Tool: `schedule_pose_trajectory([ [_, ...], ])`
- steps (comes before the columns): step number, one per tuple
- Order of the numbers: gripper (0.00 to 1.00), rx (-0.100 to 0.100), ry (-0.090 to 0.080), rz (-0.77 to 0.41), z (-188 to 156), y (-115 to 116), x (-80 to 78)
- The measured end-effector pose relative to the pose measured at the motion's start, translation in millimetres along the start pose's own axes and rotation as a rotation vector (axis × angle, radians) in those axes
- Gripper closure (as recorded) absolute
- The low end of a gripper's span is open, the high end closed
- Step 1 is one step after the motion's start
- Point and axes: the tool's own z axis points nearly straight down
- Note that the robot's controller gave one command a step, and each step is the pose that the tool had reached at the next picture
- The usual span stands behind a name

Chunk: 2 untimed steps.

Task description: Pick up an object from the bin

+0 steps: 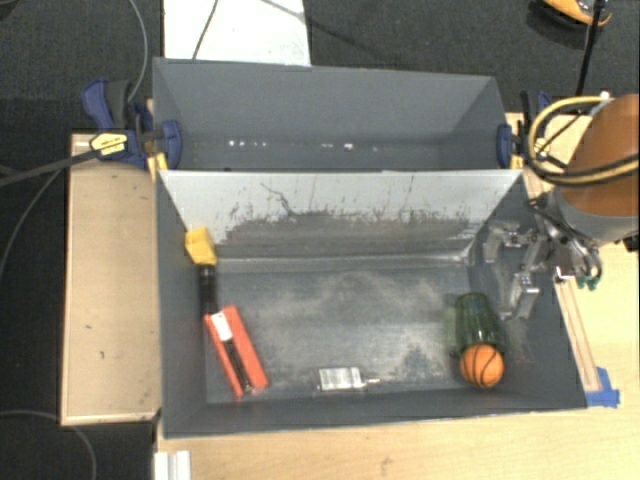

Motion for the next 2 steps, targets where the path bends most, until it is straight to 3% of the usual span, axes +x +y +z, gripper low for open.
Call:
schedule_pose_trajectory([
  [1,0.00,0.002,-0.008,-0.005,-5,1,-1.9],
  [2,0.00,0.002,-0.008,-0.099,61,0,19.5],
])
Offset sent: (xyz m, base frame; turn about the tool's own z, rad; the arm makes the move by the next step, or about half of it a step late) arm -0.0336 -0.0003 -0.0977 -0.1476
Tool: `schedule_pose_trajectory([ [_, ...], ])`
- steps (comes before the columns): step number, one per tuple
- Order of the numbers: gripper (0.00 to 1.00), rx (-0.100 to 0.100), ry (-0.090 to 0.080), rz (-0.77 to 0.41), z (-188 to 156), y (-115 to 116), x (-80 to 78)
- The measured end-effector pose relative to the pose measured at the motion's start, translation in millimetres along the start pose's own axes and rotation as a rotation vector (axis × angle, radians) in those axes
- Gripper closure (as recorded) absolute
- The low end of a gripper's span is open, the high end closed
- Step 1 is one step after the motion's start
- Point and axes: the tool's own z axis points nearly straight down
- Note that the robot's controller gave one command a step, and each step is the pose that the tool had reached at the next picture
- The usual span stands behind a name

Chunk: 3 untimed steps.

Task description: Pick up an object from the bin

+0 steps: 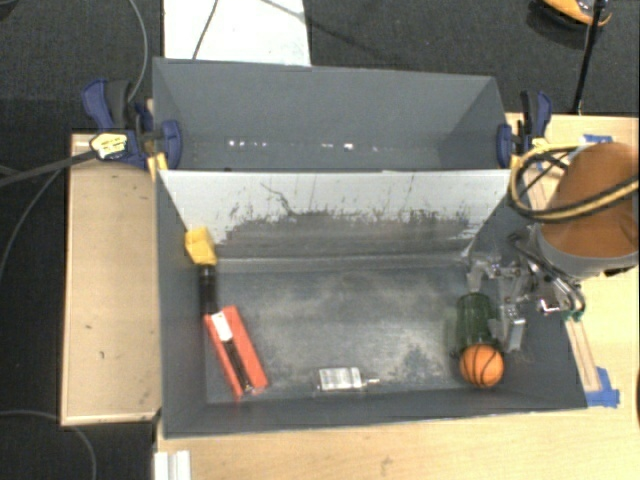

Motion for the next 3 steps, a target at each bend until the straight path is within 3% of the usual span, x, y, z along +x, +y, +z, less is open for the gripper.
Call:
schedule_pose_trajectory([
  [1,0.00,-0.006,0.016,-0.021,21,2,9.1],
  [2,0.00,0.000,0.000,-0.286,-5,27,2.3],
  [3,0.00,-0.007,0.009,-0.360,26,29,11.5],
])
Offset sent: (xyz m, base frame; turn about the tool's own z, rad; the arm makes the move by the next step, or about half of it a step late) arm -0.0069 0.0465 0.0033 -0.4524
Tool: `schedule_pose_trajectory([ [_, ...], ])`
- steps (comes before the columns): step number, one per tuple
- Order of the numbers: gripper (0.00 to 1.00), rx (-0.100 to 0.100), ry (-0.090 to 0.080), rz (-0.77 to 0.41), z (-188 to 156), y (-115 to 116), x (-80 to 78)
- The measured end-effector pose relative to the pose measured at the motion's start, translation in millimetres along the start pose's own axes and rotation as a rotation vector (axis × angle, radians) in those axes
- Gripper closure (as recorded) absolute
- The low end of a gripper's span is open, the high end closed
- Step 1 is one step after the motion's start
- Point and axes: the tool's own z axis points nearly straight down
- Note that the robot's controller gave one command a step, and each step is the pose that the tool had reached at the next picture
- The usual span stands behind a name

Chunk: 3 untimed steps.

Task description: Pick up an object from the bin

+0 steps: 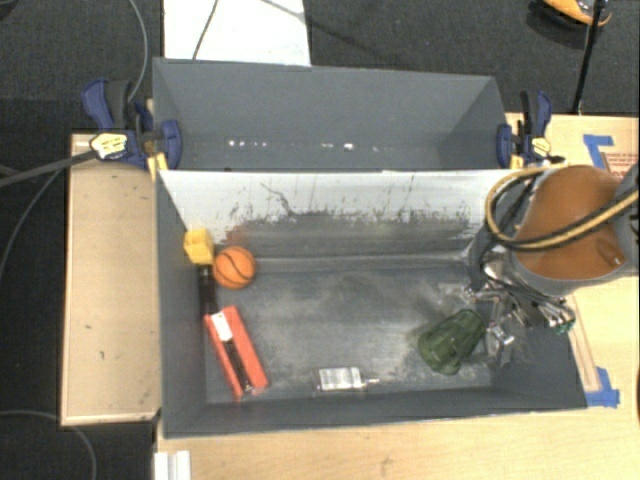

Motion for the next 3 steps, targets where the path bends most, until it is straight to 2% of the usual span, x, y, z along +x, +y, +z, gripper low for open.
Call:
schedule_pose_trajectory([
  [1,1.00,0.010,-0.006,-0.418,10.4,13.0,-10.4],
  [3,1.00,0.009,-0.007,-0.417,7.8,13.5,-9.7],
])
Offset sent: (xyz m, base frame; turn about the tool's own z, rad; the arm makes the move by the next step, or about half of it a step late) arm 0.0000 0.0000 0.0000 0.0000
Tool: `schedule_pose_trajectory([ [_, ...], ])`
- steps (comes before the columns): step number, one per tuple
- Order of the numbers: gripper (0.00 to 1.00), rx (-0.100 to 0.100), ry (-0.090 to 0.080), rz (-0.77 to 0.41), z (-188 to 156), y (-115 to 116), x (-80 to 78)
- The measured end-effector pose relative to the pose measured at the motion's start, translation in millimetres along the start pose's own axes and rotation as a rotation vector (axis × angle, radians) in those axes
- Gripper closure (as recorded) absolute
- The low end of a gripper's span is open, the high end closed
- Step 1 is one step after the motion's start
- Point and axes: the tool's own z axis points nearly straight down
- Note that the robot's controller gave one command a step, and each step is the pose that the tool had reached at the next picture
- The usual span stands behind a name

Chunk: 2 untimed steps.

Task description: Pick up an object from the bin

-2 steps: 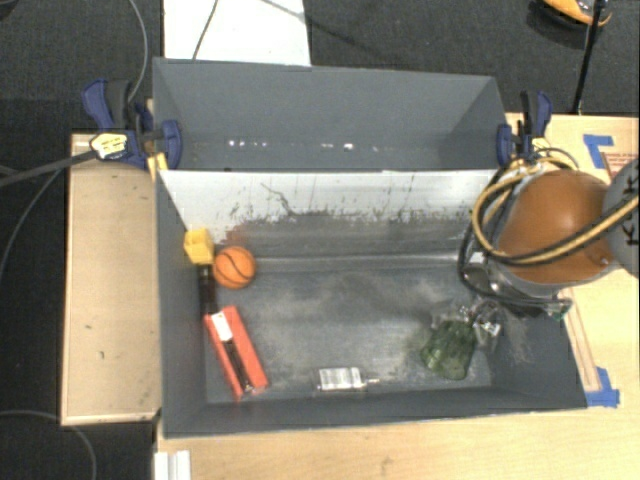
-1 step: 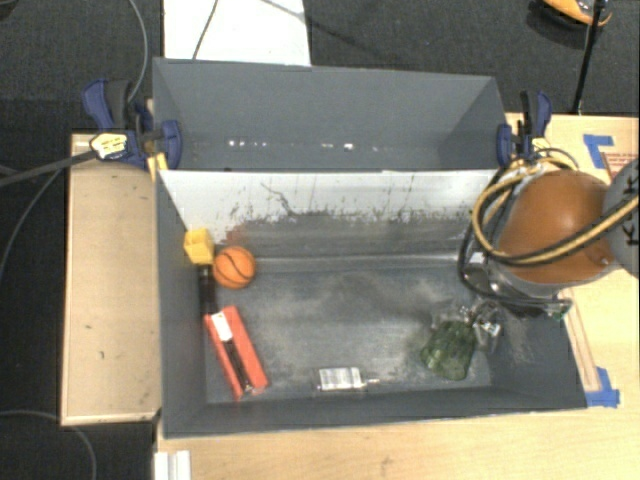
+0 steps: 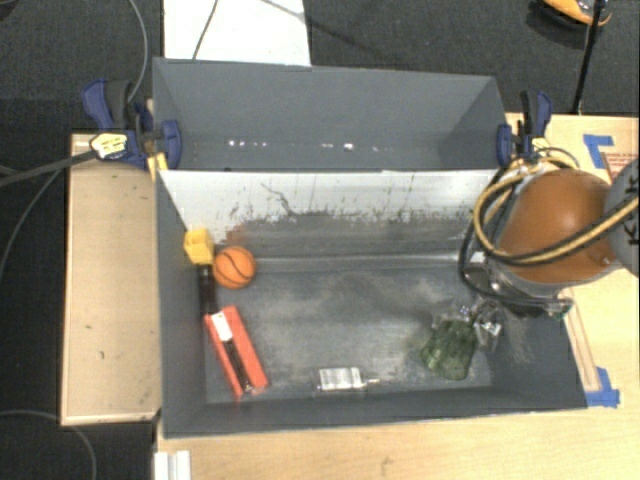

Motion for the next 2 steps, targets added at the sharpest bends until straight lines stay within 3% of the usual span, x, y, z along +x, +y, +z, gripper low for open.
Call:
schedule_pose_trajectory([
  [2,1.00,-0.003,0.001,0.003,-28,1,-0.1],
])
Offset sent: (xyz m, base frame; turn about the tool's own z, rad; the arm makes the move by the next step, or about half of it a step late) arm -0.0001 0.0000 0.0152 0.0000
